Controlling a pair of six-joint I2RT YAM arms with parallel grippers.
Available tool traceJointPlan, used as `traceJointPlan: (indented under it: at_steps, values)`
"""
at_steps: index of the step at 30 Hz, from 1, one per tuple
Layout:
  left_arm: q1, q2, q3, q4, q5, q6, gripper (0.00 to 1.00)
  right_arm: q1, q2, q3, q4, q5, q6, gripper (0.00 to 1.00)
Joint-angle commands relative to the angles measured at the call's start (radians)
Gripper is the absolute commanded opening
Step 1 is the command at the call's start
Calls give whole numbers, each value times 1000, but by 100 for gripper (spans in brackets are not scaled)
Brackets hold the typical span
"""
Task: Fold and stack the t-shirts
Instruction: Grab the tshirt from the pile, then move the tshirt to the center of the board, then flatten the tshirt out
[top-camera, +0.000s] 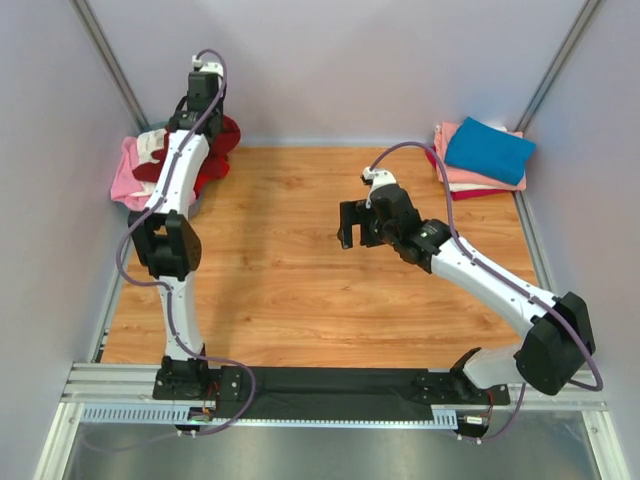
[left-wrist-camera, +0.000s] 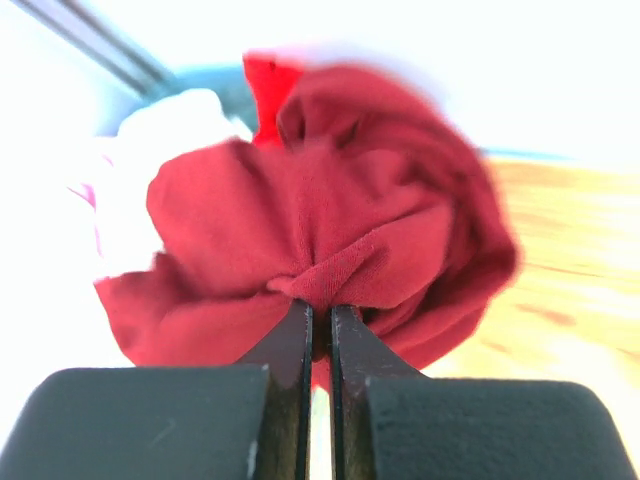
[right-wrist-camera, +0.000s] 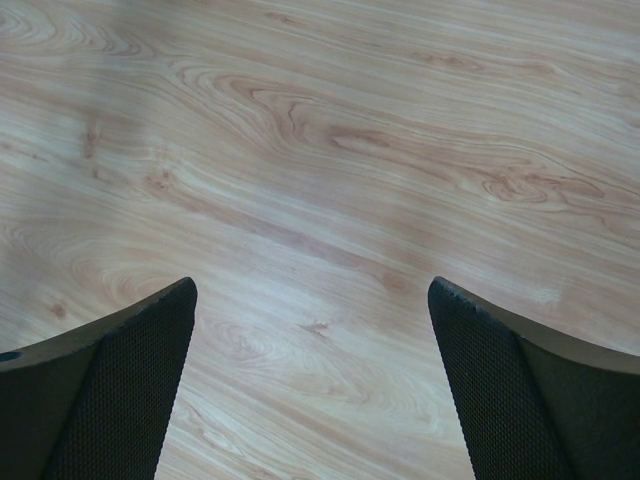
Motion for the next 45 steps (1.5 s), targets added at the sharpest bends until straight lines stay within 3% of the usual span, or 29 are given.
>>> traceJointPlan:
  at_steps: [1, 9, 11, 14, 15, 16, 17, 18, 19, 20, 21, 22, 23, 27, 30, 34, 39, 45]
  values:
    - [-74, -235, 86, 11, 37, 16, 0, -16, 13, 13, 16, 35, 4, 100]
    - [-186, -491, 59, -168, 110, -13, 0, -52, -19, -10, 10, 93, 14, 100]
    - [-197, -560, 22, -234, 170, -85, 0, -72, -51, -20, 8, 126, 23, 100]
    - [-197, -637, -133, -258, 297, -167, 0, -116, -96, -30, -13, 162, 42, 100]
    - [-198, -680, -249, -238, 357, -186, 4, -131, -107, -30, -30, 162, 59, 100]
    - [-198, -695, -312, -223, 394, -213, 18, -163, -117, -31, -41, 162, 69, 100]
    - [-200, -683, -372, -206, 434, -218, 39, -182, -137, -31, -48, 163, 77, 100]
    - [-206, -648, -429, -240, 525, -200, 84, -197, -145, -31, -74, 166, 97, 100]
    - [-209, -598, -413, -311, 552, -188, 99, -231, -153, -30, -88, 171, 109, 100]
    - [-218, -514, -385, -446, 551, -179, 100, -246, -168, -28, -104, 163, 120, 100]
    - [-230, -517, -438, -443, 514, -178, 100, -257, -176, -26, -131, 154, 131, 100]
    - [-255, -554, -514, -401, 505, -184, 100, -263, -187, -29, -140, 139, 132, 100]
    - [-256, -664, -684, -270, 514, -198, 100, -262, -211, -46, -145, 118, 131, 100]
    - [-258, -899, -938, -100, 551, -333, 99, -230, -275, -134, -79, -75, 168, 99]
    - [-275, -1013, -1099, -37, 537, -388, 87, -117, -253, -161, -76, -53, 180, 98]
    - [-307, -1122, -1314, 41, 492, -431, 83, 2, -110, -151, -111, -1, 201, 96]
    - [-312, -1134, -1428, 144, 448, -491, 82, 40, -15, -148, -75, -21, 220, 95]
    - [-312, -995, -1350, 239, 368, -516, 82, 43, 11, -118, -88, -8, 208, 95]
